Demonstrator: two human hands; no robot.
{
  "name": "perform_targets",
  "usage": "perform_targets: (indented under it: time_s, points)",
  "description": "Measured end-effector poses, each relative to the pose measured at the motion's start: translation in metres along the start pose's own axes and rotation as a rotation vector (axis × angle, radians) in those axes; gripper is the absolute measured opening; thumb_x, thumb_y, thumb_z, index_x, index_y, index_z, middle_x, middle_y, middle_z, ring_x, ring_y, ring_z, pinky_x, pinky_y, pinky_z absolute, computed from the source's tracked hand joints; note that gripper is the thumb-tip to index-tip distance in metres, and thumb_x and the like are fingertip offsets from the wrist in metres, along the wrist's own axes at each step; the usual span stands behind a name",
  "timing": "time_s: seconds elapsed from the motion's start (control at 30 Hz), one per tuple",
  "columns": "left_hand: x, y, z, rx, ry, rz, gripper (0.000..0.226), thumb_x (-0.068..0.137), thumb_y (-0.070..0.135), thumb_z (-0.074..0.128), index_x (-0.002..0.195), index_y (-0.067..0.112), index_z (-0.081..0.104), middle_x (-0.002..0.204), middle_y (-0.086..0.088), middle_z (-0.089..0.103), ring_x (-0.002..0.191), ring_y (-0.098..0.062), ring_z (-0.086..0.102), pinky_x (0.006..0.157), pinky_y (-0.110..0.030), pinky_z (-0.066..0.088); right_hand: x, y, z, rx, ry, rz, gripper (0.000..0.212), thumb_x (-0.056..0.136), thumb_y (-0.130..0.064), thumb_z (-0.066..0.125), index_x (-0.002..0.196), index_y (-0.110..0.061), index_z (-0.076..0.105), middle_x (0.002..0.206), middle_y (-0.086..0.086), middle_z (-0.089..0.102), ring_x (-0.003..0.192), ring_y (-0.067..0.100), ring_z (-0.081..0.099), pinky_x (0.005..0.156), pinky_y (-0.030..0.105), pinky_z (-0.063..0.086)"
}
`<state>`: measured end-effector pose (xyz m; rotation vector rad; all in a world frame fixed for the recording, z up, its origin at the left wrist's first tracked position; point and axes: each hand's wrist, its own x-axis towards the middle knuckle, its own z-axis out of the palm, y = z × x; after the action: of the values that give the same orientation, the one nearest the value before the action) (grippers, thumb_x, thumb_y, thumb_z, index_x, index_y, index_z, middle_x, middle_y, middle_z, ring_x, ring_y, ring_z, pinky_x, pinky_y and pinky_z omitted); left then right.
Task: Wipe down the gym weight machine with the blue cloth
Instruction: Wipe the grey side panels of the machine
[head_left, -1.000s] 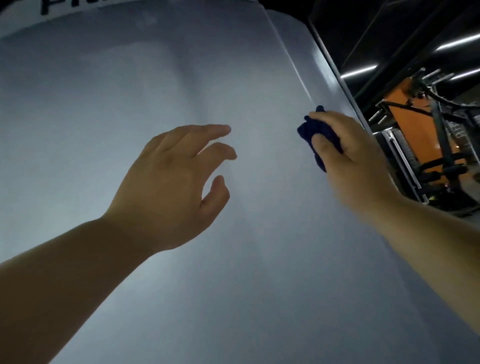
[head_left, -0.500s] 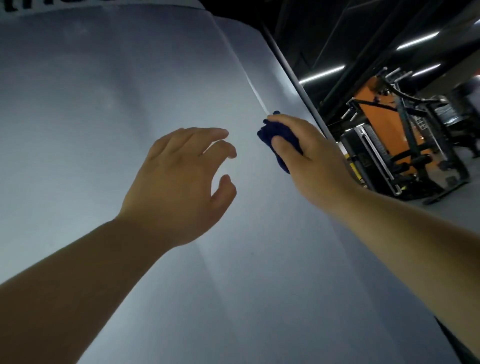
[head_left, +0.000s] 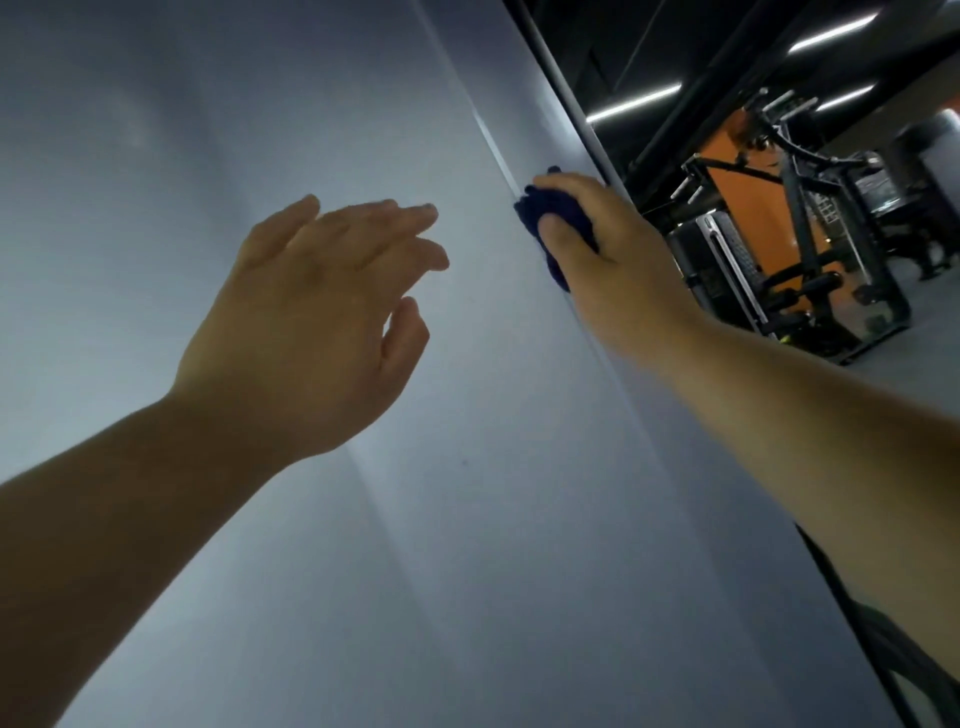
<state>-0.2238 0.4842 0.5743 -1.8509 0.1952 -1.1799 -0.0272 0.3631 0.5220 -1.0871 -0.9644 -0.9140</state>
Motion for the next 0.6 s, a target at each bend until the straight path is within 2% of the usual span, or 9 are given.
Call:
perform_targets:
  time_s: [0.1, 0.2, 0.27, 0.37, 0.47, 0.6]
  points:
    - [0.000, -0.001, 0.001, -0.029, -0.002, 0.033, 0.043, 0.092, 0.027, 0.038, 0.126, 0.019, 0.063, 0.142, 0.000, 0.055, 0.135, -0.020, 0.048, 0.115, -0.046, 0.029, -0.013, 0.005, 0.001, -0.004, 0.044, -0.026, 0.035, 0.100, -0.026, 0.049, 0.135, -0.025, 0.053, 0.131, -0.012, 0.054, 0.116, 0.000, 0.052, 0.100, 0.023, 0.044]
    - [0.003, -0.002, 0.000, -0.041, -0.005, 0.030, 0.043, 0.089, 0.031, 0.041, 0.122, 0.020, 0.066, 0.136, 0.000, 0.060, 0.131, -0.023, 0.052, 0.112, -0.048, 0.033, -0.071, 0.020, -0.010, -0.057, 0.048, -0.064, 0.037, 0.098, -0.026, 0.047, 0.135, -0.021, 0.053, 0.134, -0.011, 0.053, 0.121, 0.003, 0.051, 0.100, 0.018, 0.042]
    - [0.009, 0.001, -0.003, -0.040, -0.017, 0.040, 0.042, 0.088, 0.032, 0.042, 0.121, 0.020, 0.066, 0.129, -0.002, 0.064, 0.121, -0.028, 0.058, 0.105, -0.048, 0.039, -0.089, 0.026, -0.018, -0.060, 0.014, -0.036, 0.040, 0.095, -0.029, 0.047, 0.134, -0.023, 0.054, 0.139, -0.012, 0.051, 0.127, 0.003, 0.048, 0.102, 0.013, 0.038]
    - [0.025, 0.010, -0.005, -0.047, -0.052, 0.029, 0.041, 0.088, 0.033, 0.044, 0.121, 0.021, 0.066, 0.117, -0.004, 0.066, 0.102, -0.027, 0.063, 0.093, -0.045, 0.046, -0.057, 0.018, -0.018, -0.037, -0.012, 0.031, 0.035, 0.096, -0.031, 0.051, 0.131, -0.029, 0.055, 0.135, -0.016, 0.051, 0.121, -0.003, 0.047, 0.095, 0.004, 0.035]
    - [0.033, 0.021, 0.003, -0.003, -0.107, 0.043, 0.043, 0.089, 0.037, 0.043, 0.123, 0.024, 0.065, 0.129, -0.003, 0.063, 0.115, -0.026, 0.061, 0.103, -0.045, 0.041, -0.001, 0.008, -0.009, -0.083, -0.018, -0.020, 0.033, 0.101, -0.027, 0.050, 0.134, -0.028, 0.052, 0.133, -0.013, 0.053, 0.118, -0.001, 0.049, 0.098, 0.011, 0.040]
    - [0.028, 0.026, 0.015, 0.023, -0.117, 0.053, 0.048, 0.089, 0.039, 0.035, 0.123, 0.024, 0.066, 0.135, -0.006, 0.060, 0.124, -0.027, 0.057, 0.111, -0.046, 0.030, 0.017, 0.022, -0.006, 0.020, 0.063, 0.037, 0.031, 0.101, -0.027, 0.050, 0.132, -0.029, 0.052, 0.120, -0.013, 0.058, 0.101, -0.007, 0.055, 0.080, 0.003, 0.043]
